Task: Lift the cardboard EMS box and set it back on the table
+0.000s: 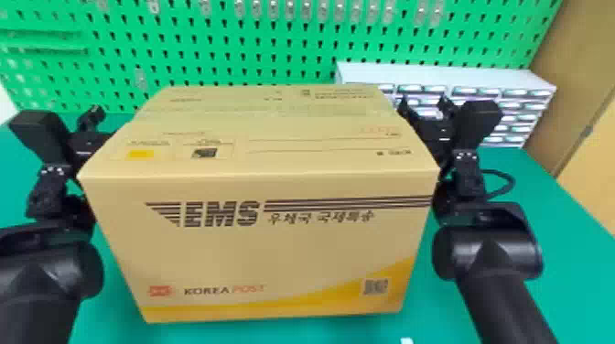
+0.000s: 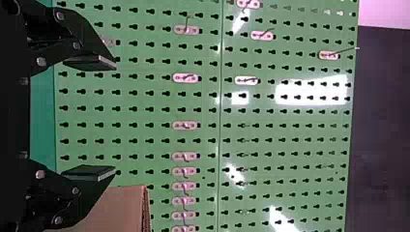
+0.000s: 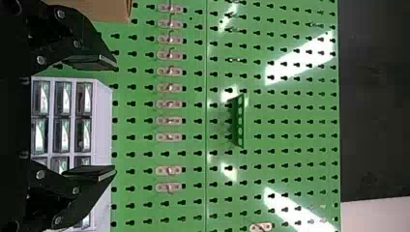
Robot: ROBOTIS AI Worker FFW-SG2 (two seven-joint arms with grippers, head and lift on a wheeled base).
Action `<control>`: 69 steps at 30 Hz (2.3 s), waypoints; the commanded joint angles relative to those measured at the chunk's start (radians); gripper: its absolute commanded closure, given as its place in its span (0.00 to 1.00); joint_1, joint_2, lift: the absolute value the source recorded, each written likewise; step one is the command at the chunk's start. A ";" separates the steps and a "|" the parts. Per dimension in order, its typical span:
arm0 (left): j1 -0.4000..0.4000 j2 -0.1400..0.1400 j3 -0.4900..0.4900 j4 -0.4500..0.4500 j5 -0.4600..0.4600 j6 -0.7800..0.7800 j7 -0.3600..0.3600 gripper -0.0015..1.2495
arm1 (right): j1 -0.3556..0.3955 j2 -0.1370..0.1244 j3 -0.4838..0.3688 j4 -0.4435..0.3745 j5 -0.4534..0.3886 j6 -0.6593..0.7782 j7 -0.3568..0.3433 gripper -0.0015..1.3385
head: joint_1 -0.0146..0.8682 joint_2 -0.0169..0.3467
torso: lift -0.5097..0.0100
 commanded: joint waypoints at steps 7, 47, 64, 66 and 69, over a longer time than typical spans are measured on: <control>0.011 0.000 0.006 0.002 -0.002 0.000 0.005 0.39 | 0.012 0.002 -0.009 0.003 0.009 0.011 0.000 0.37 | 0.78 0.00 | 0.80; 0.041 0.000 0.013 0.111 -0.005 0.002 0.011 0.39 | 0.101 0.000 -0.035 0.064 0.007 0.042 0.000 0.37 | 0.78 0.00 | 0.80; 0.040 0.000 0.119 0.117 -0.046 0.002 -0.008 0.39 | 0.135 -0.063 -0.097 0.035 -0.023 0.043 0.002 0.37 | 0.78 0.00 | 0.80; 0.040 0.000 0.127 0.117 -0.048 0.002 -0.009 0.39 | 0.142 -0.060 -0.120 0.026 -0.019 0.045 0.002 0.37 | 0.78 0.00 | 0.80; 0.038 0.000 0.139 0.117 -0.052 0.002 -0.015 0.39 | 0.153 -0.057 -0.152 0.011 -0.003 0.046 0.002 0.37 | 0.78 0.00 | 0.80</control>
